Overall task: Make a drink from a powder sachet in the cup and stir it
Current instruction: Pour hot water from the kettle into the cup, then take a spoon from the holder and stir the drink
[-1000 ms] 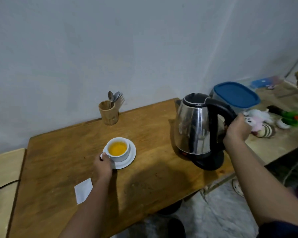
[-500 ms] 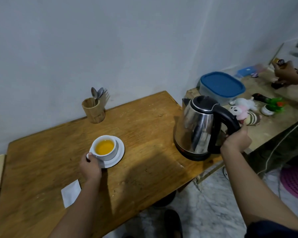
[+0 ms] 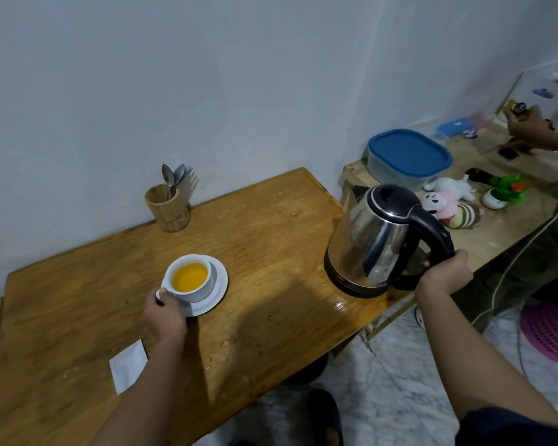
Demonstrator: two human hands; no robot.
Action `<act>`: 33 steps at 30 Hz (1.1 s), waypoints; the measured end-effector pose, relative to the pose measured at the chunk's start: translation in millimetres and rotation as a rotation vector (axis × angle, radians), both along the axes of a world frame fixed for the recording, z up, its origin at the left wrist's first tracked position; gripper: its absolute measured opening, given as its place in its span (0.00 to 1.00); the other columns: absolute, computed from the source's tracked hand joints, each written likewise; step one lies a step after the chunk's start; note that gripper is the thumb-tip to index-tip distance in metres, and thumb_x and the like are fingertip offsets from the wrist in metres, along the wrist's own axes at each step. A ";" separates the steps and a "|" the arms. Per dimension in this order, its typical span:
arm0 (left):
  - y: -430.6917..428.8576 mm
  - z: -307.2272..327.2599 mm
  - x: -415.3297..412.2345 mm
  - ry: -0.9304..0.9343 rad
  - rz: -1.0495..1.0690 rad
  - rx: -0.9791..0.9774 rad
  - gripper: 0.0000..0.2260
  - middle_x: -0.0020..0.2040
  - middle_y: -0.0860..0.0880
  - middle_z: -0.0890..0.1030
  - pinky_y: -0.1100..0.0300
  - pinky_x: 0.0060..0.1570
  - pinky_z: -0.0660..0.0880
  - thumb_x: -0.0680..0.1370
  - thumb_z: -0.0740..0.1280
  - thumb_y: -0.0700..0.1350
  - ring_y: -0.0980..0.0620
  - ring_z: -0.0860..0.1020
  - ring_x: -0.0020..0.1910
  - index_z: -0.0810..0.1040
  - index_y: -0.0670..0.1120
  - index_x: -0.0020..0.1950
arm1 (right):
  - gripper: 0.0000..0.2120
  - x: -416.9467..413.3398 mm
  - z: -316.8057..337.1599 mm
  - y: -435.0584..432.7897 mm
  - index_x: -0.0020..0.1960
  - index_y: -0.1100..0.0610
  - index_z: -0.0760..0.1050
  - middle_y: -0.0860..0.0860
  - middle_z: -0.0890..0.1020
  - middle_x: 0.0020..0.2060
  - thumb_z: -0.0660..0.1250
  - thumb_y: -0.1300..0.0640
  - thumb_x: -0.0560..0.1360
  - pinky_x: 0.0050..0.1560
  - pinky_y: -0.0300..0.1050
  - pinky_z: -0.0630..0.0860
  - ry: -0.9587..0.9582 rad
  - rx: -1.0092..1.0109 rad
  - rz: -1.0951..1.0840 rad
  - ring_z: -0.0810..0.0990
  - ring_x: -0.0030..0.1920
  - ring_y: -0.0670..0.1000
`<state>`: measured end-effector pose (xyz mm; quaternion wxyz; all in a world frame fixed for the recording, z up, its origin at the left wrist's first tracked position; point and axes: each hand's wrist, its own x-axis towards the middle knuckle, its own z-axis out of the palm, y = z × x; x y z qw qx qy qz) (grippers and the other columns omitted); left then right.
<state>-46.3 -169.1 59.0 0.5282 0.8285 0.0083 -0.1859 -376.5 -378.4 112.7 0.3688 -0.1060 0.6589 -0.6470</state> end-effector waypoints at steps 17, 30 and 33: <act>-4.2 -4.1 4.3 0.052 0.027 -0.023 0.16 0.65 0.39 0.75 0.47 0.62 0.69 0.81 0.54 0.46 0.39 0.73 0.64 0.71 0.43 0.66 | 0.20 5.6 0.9 18.3 0.29 0.49 0.64 0.47 0.68 0.28 0.52 0.50 0.80 0.36 0.39 0.65 0.348 -0.135 0.234 0.67 0.30 0.44; 0.2 -10.0 4.9 0.005 -0.018 -0.025 0.16 0.63 0.39 0.76 0.47 0.60 0.70 0.81 0.54 0.46 0.39 0.73 0.62 0.72 0.42 0.64 | 0.20 4.2 4.0 8.2 0.28 0.51 0.64 0.48 0.68 0.27 0.51 0.55 0.79 0.34 0.39 0.64 0.396 -0.104 0.172 0.65 0.28 0.44; 1.2 -11.5 6.2 0.012 -0.024 -0.031 0.16 0.63 0.39 0.76 0.47 0.60 0.70 0.81 0.54 0.46 0.39 0.73 0.62 0.72 0.42 0.65 | 0.17 5.0 3.7 10.0 0.36 0.59 0.73 0.55 0.73 0.35 0.51 0.56 0.78 0.39 0.41 0.64 0.534 -0.144 0.202 0.69 0.35 0.50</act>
